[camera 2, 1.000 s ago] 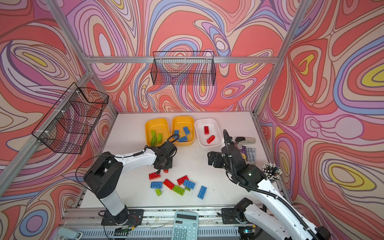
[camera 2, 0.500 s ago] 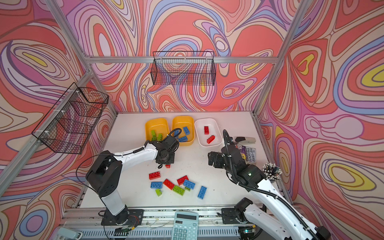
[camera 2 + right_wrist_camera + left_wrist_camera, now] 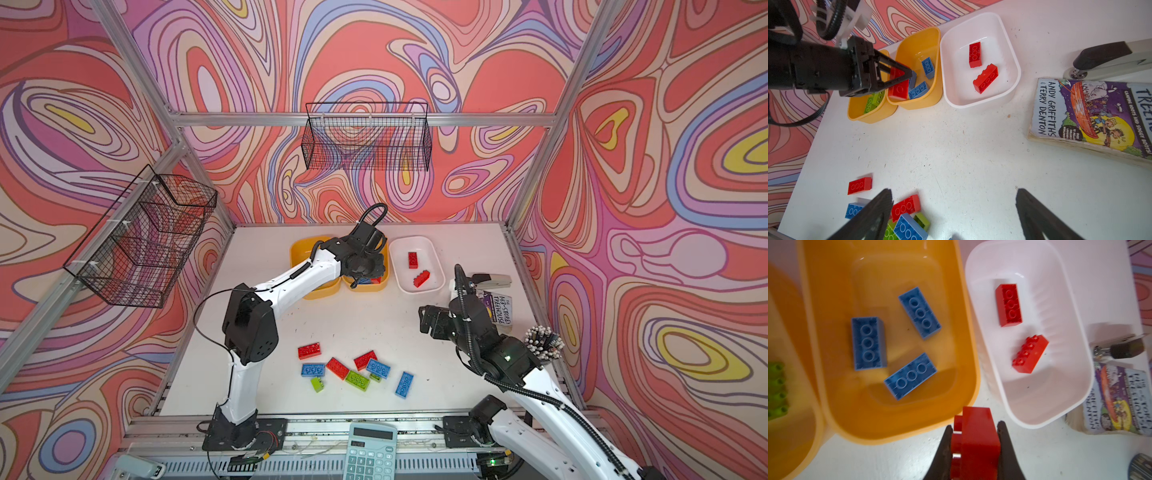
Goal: Sort the legos into containers by color
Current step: 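Carry the red brick over the white tub and open the left gripper, then move the left gripper back to the pile above a red brick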
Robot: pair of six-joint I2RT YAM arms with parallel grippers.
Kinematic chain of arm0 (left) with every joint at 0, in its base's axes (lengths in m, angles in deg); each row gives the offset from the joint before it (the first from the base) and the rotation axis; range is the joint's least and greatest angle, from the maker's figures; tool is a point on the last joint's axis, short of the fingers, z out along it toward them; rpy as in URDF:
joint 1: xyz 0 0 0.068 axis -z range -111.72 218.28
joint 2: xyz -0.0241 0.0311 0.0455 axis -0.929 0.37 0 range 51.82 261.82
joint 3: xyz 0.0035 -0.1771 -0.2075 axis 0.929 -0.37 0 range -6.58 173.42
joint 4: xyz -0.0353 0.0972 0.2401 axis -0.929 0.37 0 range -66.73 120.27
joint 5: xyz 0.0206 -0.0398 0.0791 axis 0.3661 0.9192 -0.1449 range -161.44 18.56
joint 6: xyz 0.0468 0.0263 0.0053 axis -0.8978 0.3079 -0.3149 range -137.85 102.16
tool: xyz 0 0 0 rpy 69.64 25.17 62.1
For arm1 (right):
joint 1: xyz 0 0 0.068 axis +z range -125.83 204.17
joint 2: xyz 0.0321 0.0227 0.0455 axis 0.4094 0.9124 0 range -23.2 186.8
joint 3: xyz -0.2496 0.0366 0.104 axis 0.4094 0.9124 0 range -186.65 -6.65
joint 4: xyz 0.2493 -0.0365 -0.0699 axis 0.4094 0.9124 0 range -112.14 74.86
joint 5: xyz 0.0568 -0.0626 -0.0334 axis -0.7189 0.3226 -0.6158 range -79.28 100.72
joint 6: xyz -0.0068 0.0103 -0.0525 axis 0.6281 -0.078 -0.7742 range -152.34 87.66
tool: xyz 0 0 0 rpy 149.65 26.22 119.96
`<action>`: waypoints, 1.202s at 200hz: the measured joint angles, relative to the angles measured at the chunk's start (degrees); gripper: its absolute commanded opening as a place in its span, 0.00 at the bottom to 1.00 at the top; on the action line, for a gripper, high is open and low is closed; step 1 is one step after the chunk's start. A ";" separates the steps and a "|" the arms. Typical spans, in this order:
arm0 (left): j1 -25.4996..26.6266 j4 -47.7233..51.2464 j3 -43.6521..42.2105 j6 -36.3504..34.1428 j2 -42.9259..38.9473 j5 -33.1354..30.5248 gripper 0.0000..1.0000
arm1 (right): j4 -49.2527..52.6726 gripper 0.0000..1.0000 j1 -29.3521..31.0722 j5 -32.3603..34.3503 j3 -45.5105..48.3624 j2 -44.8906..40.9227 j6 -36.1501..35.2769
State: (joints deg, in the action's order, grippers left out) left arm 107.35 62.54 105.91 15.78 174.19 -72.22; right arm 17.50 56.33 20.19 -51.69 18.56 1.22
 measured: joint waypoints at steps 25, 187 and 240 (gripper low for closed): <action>0.00 -2.89 6.36 0.07 4.92 3.13 0.02 | 0.07 0.98 0.00 -0.04 0.17 -0.20 0.48; 0.31 -20.92 -0.11 7.65 6.14 13.53 0.57 | 0.68 0.98 0.00 1.20 0.20 0.52 1.09; 0.70 -20.50 -29.90 7.30 -24.83 6.08 0.57 | -1.31 0.98 0.00 -0.39 0.20 3.85 0.61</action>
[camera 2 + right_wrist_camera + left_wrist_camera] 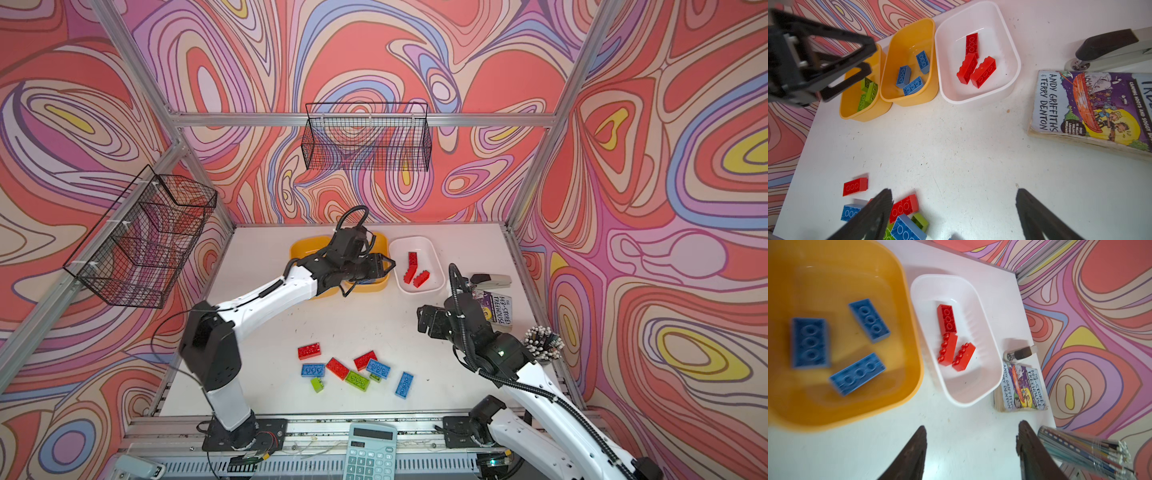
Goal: Sort the legos into containers by color
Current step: 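Move the left gripper back to the pile above a red brick, then lower the left gripper, close on the red brick and lift it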
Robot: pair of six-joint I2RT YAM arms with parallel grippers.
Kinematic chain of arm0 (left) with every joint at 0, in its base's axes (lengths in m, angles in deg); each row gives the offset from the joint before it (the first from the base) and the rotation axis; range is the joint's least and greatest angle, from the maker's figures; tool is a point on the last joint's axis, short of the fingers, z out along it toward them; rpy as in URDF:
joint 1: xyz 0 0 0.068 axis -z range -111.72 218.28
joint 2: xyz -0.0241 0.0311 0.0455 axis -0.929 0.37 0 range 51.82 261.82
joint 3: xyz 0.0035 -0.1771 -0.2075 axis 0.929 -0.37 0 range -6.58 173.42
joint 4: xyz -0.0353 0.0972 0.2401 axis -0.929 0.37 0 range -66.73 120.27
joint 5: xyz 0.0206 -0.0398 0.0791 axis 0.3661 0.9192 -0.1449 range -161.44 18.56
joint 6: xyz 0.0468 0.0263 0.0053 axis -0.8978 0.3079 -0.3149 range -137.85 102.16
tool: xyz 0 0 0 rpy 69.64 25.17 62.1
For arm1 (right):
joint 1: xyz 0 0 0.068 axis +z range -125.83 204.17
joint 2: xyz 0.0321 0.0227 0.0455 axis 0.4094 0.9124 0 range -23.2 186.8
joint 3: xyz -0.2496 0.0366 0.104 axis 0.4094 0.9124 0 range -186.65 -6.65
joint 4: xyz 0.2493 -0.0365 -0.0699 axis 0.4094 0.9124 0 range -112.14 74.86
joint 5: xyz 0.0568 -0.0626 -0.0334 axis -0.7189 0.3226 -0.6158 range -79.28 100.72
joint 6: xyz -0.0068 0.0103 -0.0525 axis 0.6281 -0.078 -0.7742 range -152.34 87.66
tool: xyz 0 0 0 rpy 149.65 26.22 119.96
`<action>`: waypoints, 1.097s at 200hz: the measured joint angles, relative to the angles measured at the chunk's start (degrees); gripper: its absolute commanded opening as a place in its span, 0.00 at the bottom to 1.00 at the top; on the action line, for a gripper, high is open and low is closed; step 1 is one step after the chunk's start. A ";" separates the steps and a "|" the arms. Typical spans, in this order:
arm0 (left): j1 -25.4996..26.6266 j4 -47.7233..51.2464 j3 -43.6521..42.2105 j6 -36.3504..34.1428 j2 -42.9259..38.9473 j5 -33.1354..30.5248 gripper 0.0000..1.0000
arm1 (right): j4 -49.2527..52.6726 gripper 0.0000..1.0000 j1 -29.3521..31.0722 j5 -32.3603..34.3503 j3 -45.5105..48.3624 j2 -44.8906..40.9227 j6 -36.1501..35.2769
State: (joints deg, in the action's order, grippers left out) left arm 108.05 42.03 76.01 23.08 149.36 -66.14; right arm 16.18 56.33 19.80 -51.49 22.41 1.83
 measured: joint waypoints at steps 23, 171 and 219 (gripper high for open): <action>0.00 3.67 -13.03 0.22 -12.76 -4.46 0.59 | -1.95 0.98 0.00 -1.38 -0.02 2.82 -0.55; 1.44 18.56 -43.06 9.99 -28.79 -14.95 0.76 | -7.98 0.98 0.02 -7.17 -0.92 8.94 -3.02; 1.40 17.66 -43.06 10.49 -22.23 -16.61 0.78 | -7.50 0.98 0.02 -6.95 -0.76 6.58 -2.99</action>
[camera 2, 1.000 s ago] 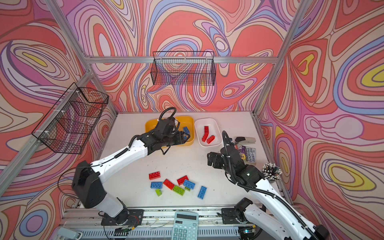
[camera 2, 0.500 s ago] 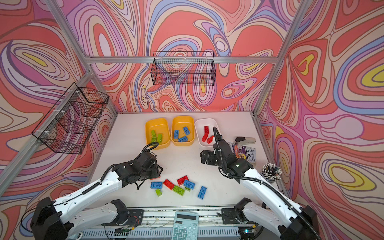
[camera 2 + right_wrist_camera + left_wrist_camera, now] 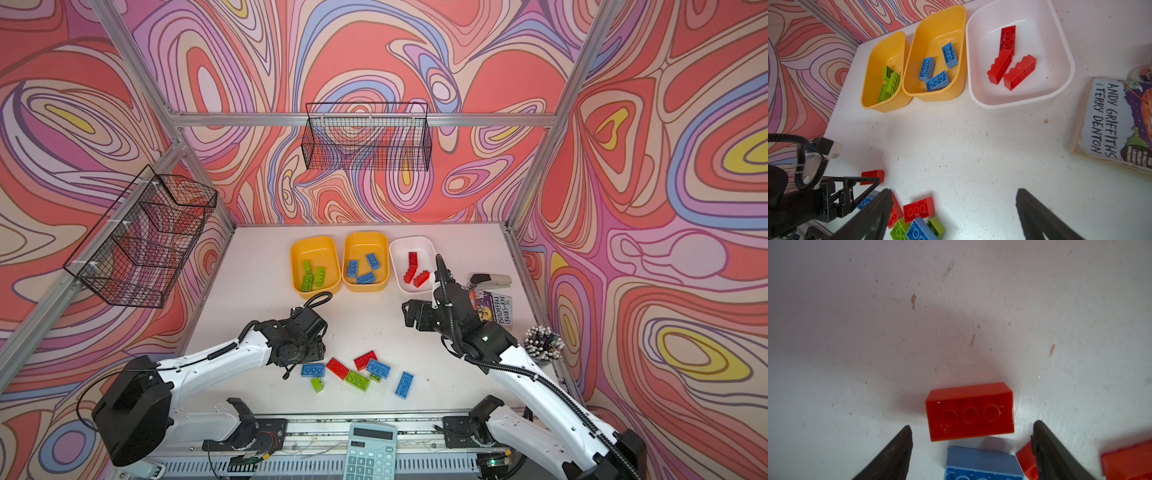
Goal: Sort the legos into containers by color
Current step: 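Lower the left gripper, close on the red brick and lift it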
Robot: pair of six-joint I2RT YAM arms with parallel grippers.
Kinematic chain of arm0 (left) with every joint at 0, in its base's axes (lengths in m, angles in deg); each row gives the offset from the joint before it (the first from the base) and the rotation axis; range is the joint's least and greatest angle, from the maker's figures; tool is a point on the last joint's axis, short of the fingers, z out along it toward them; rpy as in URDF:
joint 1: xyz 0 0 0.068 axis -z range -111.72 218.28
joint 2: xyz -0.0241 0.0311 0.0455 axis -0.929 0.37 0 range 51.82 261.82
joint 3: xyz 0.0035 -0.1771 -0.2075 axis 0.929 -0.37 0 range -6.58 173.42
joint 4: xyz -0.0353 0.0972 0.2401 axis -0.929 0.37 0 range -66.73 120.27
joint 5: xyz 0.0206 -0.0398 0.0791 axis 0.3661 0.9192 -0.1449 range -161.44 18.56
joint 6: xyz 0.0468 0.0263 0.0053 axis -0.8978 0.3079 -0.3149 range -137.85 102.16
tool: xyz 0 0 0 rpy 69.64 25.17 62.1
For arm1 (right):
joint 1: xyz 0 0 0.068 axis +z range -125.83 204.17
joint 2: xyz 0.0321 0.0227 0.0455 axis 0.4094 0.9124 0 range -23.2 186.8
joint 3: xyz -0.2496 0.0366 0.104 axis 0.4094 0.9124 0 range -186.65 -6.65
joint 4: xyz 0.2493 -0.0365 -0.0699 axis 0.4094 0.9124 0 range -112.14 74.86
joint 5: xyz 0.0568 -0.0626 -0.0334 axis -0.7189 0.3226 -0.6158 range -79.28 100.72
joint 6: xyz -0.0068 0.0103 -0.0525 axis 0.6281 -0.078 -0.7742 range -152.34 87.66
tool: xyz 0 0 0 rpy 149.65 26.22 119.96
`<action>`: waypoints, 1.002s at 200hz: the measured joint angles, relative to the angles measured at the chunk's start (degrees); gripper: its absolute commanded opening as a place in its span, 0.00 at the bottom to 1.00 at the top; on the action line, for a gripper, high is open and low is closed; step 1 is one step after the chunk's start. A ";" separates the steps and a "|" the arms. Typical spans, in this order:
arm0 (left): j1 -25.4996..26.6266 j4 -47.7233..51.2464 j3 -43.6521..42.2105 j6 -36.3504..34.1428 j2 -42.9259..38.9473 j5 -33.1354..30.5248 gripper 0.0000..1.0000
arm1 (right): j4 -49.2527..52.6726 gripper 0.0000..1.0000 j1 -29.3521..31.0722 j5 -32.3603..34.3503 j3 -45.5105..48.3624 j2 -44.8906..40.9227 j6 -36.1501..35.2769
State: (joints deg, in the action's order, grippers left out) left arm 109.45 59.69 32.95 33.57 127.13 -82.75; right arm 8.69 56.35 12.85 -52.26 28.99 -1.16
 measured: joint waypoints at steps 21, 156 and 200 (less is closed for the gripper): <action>-0.57 -0.98 -0.02 0.52 1.68 -0.35 0.76 | 0.00 0.98 0.00 0.00 0.66 0.00 -0.02; -2.49 -6.43 0.07 1.33 6.91 -0.07 0.41 | -1.68 0.98 0.00 -0.09 2.47 1.81 -0.26; -2.54 -6.14 1.27 1.31 7.10 0.02 0.38 | -1.75 0.98 0.00 -0.09 2.47 2.01 -0.50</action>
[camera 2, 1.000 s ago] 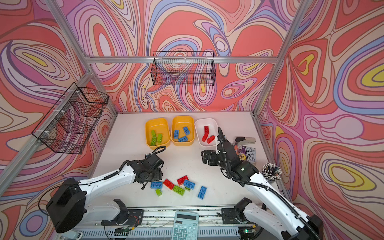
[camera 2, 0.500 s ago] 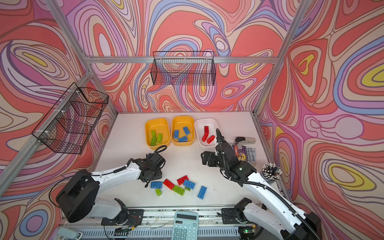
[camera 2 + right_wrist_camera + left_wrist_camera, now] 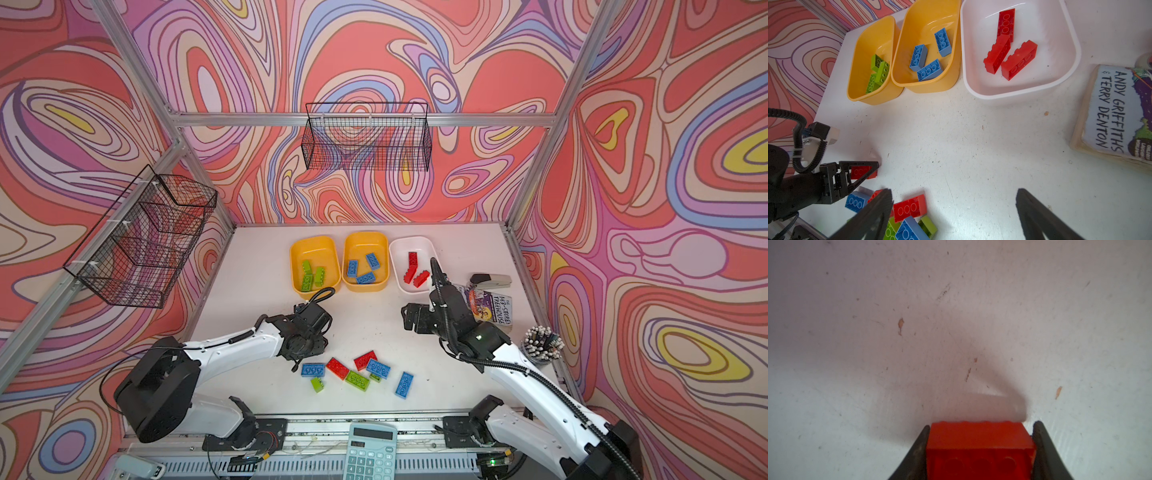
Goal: Sort the legos into containers by color
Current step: 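Lower the left gripper, close on the red brick and lift it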
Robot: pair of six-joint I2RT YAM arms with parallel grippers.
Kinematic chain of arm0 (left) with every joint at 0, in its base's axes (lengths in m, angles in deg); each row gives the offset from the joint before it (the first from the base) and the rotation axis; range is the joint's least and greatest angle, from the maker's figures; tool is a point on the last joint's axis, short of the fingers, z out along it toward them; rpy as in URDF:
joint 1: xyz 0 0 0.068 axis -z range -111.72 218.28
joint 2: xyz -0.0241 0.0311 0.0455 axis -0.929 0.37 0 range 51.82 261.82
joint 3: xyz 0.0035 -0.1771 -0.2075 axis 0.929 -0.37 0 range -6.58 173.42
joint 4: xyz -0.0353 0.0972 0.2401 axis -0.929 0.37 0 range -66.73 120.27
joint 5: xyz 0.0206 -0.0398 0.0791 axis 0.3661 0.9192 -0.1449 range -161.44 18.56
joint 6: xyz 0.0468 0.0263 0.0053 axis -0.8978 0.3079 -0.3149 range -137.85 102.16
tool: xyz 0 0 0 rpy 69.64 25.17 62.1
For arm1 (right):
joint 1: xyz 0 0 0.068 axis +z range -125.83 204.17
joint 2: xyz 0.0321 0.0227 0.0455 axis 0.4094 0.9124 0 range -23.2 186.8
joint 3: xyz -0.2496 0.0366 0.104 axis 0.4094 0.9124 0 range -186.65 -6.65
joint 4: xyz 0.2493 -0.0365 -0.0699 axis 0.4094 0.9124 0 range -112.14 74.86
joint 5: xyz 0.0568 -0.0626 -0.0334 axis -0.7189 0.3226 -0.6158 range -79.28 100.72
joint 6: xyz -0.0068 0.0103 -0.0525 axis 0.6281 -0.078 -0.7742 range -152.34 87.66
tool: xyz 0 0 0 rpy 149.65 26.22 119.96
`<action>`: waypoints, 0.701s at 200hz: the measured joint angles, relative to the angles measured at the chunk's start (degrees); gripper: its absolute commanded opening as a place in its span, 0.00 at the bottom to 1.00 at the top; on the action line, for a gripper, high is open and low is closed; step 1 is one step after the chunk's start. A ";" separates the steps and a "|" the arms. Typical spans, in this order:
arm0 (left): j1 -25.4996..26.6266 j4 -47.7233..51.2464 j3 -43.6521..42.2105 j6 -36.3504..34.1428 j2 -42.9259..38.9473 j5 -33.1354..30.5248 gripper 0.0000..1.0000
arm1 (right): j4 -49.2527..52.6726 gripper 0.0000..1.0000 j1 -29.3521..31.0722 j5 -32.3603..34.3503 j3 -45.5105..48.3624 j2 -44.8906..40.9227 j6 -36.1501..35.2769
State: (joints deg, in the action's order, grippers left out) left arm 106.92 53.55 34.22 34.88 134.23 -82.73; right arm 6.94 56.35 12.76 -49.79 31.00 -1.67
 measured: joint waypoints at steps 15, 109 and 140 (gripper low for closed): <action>0.00 0.57 0.44 -0.15 0.20 0.11 0.38 | 0.02 0.98 0.00 0.00 0.00 -0.02 -0.02; 0.00 3.02 3.87 -1.75 2.25 0.57 0.38 | 0.15 0.98 0.00 0.09 0.11 -1.14 0.00; 0.00 3.50 6.43 -2.95 3.23 0.57 0.38 | 0.63 0.98 0.00 0.48 0.11 -2.10 0.04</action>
State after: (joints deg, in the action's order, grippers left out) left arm 106.92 57.05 40.64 31.93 137.47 -82.16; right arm 7.57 56.35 13.24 -49.68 28.90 -1.62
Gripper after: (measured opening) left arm 0.450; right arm 0.982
